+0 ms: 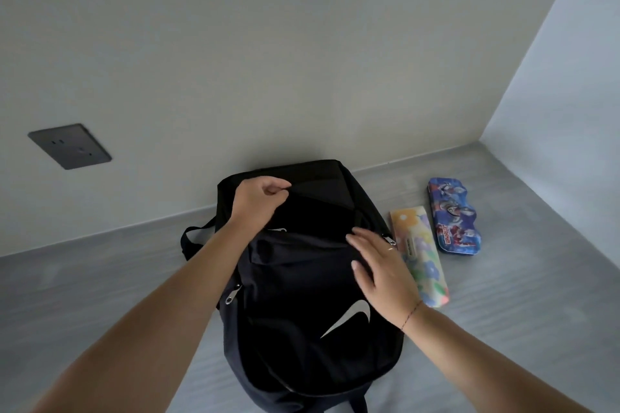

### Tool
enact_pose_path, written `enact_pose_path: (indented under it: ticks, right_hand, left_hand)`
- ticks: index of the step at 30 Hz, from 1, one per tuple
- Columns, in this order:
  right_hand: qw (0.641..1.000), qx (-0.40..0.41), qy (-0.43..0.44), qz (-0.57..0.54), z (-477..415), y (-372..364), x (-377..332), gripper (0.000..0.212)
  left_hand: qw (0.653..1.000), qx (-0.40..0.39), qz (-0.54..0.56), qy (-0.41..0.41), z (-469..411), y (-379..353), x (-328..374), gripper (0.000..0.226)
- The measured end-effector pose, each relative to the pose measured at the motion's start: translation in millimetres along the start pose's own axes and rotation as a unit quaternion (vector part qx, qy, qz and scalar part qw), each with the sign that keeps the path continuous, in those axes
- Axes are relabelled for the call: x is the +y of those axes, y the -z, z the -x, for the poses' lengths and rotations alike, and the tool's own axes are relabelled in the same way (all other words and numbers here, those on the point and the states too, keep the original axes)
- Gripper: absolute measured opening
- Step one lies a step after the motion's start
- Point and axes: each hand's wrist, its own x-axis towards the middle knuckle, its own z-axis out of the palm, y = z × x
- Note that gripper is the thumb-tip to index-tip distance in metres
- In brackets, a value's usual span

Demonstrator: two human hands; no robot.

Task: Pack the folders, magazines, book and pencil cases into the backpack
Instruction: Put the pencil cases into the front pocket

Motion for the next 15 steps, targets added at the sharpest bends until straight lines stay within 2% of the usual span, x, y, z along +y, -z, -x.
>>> enact_pose_path:
  ticks: [2, 4, 6, 7, 8, 9, 10, 13, 15]
  right_hand:
    - [0.991, 0.078, -0.107, -0.024, -5.4, 13.5, 13.4, 0.036]
    - [0.947, 0.136, -0.29, -0.01, -8.7, 27.8, 32.6, 0.036]
    - [0.863, 0.074, -0.5, -0.009, -6.6, 32.5, 66.5, 0.061]
    - [0.824, 0.028, -0.565, -0.03, -4.0, 31.1, 82.3, 0.077]
    - [0.803, -0.007, -0.593, -0.057, -0.7, 26.8, 96.5, 0.088]
    - [0.798, -0.029, -0.597, -0.079, 1.5, 22.7, 107.1, 0.092]
    - [0.796, -0.04, -0.597, -0.096, 1.6, 19.3, 114.5, 0.088]
    - [0.774, -0.032, -0.611, -0.162, -5.9, 16.9, 115.2, 0.059]
    - [0.762, -0.06, -0.618, -0.183, -9.0, 15.0, 115.0, 0.053]
  left_hand:
    - [1.0, -0.003, 0.015, 0.012, 2.6, -2.3, -0.5, 0.014]
    - [0.999, 0.005, 0.028, 0.024, 3.1, -2.8, -3.6, 0.014]
    - [0.999, 0.009, 0.033, 0.031, 3.3, -3.8, -6.3, 0.013]
    - [0.999, 0.01, 0.032, 0.035, 3.8, -5.0, -7.0, 0.013]
    - [0.999, 0.01, 0.029, 0.038, 4.6, -6.0, -7.0, 0.013]
    - [0.999, 0.01, 0.025, 0.041, 5.1, -6.9, -7.0, 0.013]
    - [0.999, 0.009, 0.022, 0.043, 5.7, -7.4, -6.6, 0.013]
    - [0.999, 0.009, 0.006, 0.045, 7.0, -8.3, -4.8, 0.013]
    - [0.999, 0.008, 0.001, 0.046, 7.7, -8.9, -4.8, 0.012]
